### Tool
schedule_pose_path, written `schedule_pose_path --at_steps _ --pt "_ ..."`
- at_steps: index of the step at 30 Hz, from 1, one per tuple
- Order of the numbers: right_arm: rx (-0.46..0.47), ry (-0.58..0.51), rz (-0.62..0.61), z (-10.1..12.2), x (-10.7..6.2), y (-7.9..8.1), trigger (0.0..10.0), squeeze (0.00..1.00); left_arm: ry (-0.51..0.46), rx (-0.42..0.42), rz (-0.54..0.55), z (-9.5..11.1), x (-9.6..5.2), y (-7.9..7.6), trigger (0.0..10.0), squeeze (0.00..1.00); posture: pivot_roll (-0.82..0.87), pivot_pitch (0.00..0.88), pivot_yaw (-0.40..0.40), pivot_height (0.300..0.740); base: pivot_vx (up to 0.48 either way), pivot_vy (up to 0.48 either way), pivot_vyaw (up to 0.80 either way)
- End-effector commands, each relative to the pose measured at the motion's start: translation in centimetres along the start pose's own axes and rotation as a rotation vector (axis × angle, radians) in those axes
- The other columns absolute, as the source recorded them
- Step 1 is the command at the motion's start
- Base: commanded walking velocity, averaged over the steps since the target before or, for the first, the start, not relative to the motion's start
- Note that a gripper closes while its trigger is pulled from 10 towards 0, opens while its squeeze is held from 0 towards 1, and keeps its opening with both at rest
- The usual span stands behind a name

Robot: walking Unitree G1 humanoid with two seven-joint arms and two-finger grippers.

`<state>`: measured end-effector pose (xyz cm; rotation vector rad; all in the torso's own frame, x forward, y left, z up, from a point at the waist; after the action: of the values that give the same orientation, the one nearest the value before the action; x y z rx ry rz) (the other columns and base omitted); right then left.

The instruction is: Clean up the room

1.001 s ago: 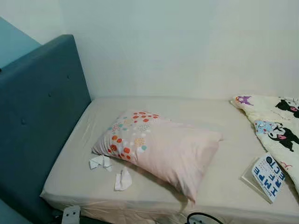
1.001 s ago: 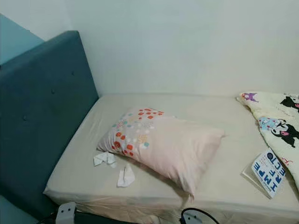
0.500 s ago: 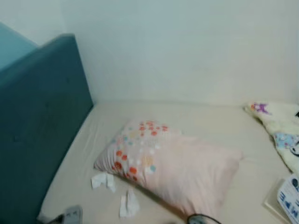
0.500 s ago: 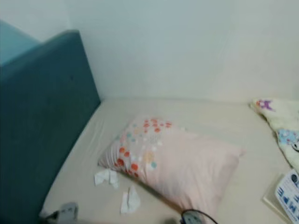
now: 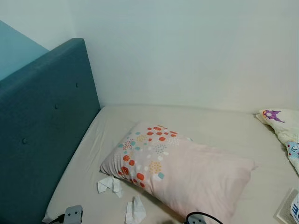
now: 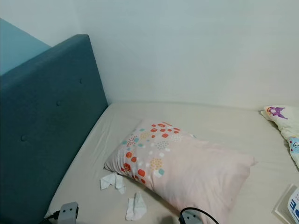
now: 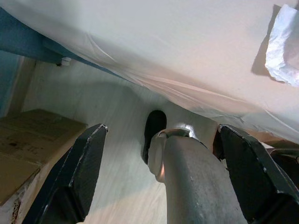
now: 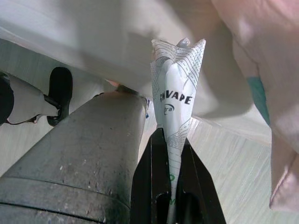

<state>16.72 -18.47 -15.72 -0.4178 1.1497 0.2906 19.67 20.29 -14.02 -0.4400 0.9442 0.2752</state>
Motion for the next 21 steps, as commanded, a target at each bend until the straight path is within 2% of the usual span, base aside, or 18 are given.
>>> schedule_pose_path --at_steps 1,5,21 --pt "-0.009 0.014 0.016 -0.38 0.01 0.55 10.0 0.00 0.020 0.010 0.020 -0.31 -0.07 0.53 10.0 0.00 -0.04 0.000 -0.001 0.727 0.000 0.000 0.00" --pt "-0.008 0.016 0.016 -0.45 0.00 0.55 10.0 0.00 0.024 0.017 0.024 -0.44 -0.09 0.60 10.0 0.00 -0.04 0.000 -0.001 0.727 -0.126 0.000 0.00" --pt "-0.003 0.023 0.016 -0.73 -0.02 0.61 10.0 0.00 0.031 0.030 0.035 -0.72 -0.14 0.80 10.0 0.00 -0.04 0.000 0.000 0.727 -0.303 0.000 0.00"
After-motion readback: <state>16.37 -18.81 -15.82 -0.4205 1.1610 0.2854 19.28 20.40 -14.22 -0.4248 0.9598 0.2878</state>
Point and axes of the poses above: a point about 5 cm out from each wrist's last joint towards the gripper, its own x axis pointing out of the wrist towards the gripper, its own z axis along the axis of the wrist's last joint, y = z × x, the point moved 6 cm from there along x, pointing out of the wrist towards the gripper, and after that the axes turned 15 degrees about -x, right-handed, at the moved point
